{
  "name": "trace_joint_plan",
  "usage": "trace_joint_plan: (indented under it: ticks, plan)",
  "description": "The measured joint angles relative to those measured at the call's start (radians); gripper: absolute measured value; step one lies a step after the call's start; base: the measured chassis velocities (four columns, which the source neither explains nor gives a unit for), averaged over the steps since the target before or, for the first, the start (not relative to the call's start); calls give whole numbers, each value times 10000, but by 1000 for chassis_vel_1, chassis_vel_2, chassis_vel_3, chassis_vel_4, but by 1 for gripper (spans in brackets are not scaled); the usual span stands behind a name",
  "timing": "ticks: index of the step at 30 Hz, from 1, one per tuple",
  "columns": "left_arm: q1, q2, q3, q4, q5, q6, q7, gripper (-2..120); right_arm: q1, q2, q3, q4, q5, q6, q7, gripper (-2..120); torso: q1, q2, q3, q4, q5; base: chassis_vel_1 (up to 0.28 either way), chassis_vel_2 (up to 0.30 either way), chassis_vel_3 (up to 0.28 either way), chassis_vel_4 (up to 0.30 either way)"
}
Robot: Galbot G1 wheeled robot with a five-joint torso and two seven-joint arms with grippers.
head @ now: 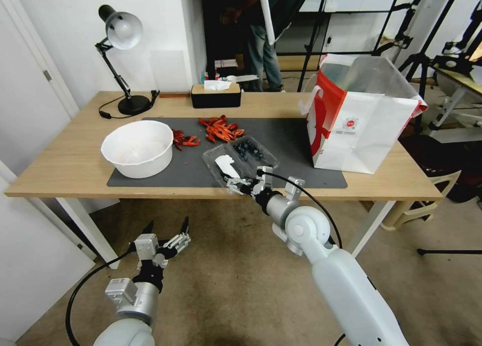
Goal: Close the takeout container lid, then place the container into the takeout bag.
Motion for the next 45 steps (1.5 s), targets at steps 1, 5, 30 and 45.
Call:
trace_joint_plan:
  ticks: [1,5,30,45]
  plan:
    - [15,0,-13,2,-8,-22,5,100,-16,42,-17,12,-9,43,-31,100,1,0,0,0,0,0,0,0,0]
    - [67,-1,-19,5,-12,-69,23,100,-58,161,-64,200,-128,149,-79,100,0,0,0,-1,0,0,0,0,0]
    - [220,-58,-138,167,25,-494,107,100,404,1258,-856,-362,-952,248,-123,100,1,2,0,0,0,0,0,0,0]
    - [279,-161,-128,196,93,-543,111,100,512,1354,-1108,-496,-1011,183,91,100,0,2,0,0,1,0,0,0,0]
